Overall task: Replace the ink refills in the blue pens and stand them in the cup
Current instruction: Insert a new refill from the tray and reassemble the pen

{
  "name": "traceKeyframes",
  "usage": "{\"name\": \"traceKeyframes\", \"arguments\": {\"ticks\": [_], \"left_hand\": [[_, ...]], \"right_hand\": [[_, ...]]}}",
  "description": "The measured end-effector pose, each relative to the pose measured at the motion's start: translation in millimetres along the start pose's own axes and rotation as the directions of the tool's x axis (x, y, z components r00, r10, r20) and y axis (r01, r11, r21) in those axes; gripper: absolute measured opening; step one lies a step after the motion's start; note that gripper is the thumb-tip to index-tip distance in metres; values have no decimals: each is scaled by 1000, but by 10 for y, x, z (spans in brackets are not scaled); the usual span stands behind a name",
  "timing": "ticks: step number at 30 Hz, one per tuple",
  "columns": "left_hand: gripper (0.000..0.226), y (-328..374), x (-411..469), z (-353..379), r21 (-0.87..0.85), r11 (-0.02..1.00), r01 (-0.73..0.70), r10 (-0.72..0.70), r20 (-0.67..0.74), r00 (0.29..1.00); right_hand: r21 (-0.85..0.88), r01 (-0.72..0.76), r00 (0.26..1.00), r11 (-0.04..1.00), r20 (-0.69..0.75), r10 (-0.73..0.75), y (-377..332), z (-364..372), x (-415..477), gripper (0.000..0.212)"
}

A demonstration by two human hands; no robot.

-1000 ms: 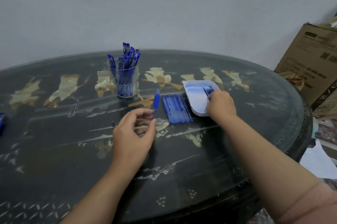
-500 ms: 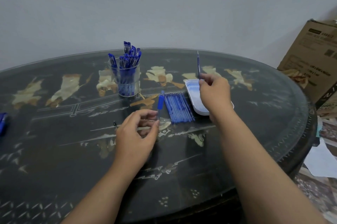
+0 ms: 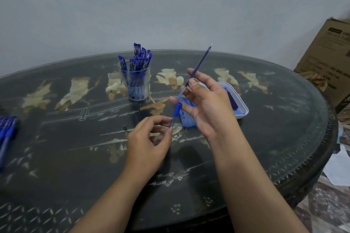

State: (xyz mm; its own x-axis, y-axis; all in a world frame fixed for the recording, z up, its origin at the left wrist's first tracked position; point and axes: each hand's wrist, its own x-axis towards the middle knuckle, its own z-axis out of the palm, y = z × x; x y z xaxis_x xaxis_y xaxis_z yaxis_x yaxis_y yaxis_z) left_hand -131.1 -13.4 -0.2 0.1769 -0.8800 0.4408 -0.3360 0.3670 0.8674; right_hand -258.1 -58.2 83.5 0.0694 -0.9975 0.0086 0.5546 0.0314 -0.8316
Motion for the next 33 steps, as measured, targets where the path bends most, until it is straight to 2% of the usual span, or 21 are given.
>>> {"name": "traceKeyframes", "arguments": {"ticks": [11,17,28,33], "left_hand": [[21,23,-5,1,-1,1000,6,-6,-7,1000],[21,29,-12,-14,5,1000,-5,5,-2,1000],[23,35,-14,-20,26,1000,-15,15,14,1000],[23,28,-12,-10,-2,1000,19,-19,-2,1000]], "right_hand": [[166,-34,999,986,47,26,-13,-62,24,23],[121,-12,999,993,48,6,-9,-76,29,24],[-158,148,987,976,86,-135,-39,-90,4,24],[-371,238,967,898,178,-183,23,-128,18,25]]}}
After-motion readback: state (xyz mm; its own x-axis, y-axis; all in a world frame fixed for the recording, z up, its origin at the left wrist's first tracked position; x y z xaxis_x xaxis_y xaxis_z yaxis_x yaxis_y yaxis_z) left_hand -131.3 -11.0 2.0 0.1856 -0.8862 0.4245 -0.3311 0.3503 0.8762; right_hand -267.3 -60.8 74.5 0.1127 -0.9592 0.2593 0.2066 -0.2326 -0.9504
